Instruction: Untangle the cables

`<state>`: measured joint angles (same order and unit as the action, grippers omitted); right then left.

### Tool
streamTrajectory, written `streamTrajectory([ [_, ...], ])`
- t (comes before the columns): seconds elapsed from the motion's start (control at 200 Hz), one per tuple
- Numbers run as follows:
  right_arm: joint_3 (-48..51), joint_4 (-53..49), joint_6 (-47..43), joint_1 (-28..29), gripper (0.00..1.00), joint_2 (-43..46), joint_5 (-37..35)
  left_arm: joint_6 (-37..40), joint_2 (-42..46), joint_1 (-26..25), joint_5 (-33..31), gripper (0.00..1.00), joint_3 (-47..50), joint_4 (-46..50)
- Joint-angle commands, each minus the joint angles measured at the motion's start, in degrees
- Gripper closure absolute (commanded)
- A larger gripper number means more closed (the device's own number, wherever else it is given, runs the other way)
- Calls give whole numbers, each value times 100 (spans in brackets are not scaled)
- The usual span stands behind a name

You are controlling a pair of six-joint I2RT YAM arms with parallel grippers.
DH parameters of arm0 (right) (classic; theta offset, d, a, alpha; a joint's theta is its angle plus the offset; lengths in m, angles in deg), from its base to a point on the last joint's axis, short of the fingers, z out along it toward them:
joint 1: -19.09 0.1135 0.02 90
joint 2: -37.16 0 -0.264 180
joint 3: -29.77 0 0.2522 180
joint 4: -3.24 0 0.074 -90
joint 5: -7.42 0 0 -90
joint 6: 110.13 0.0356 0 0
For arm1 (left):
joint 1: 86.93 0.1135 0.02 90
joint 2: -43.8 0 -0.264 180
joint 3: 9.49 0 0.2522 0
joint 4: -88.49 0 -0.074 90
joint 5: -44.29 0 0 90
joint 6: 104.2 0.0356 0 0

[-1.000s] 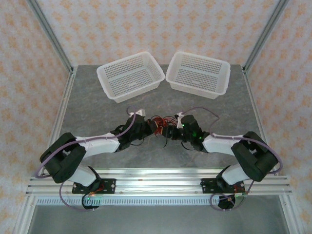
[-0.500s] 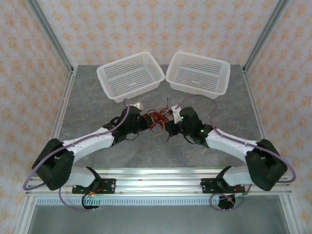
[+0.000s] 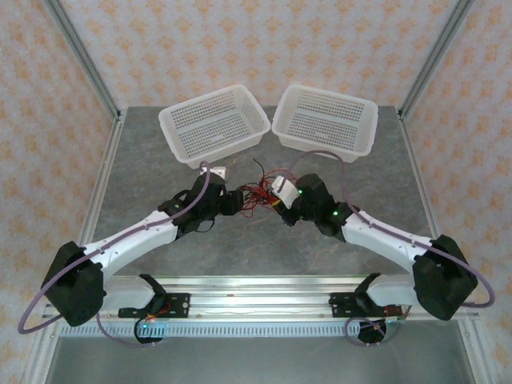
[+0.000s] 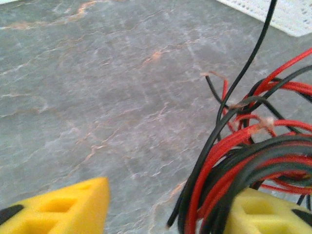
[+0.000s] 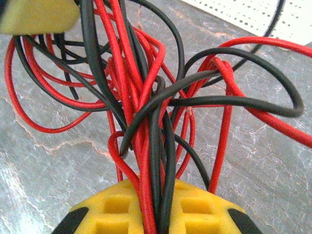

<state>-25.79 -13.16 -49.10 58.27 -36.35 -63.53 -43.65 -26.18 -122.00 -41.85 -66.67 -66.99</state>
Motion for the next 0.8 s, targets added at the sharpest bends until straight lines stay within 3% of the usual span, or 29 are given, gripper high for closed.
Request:
streamTrajectory([
  [0.0, -211, -758, -529, -86, 100, -234, -156, 241, 520, 134, -385, 38, 233, 72],
  [0.385, -1015, -1820, -1427, -361, 100, -1206, 851, 317, 1552, -502, -641, 36, 1059, -504],
  [0.561, -1781, -2680, -1537, -527, 100, -1948, 1515, 422, 1141, -1254, -837, 33, 1303, -978],
  [0.796, -2767, -3788, -1367, -719, 100, -3046, 2321, 204, 138, -1395, -597, 23, 1560, -1662],
])
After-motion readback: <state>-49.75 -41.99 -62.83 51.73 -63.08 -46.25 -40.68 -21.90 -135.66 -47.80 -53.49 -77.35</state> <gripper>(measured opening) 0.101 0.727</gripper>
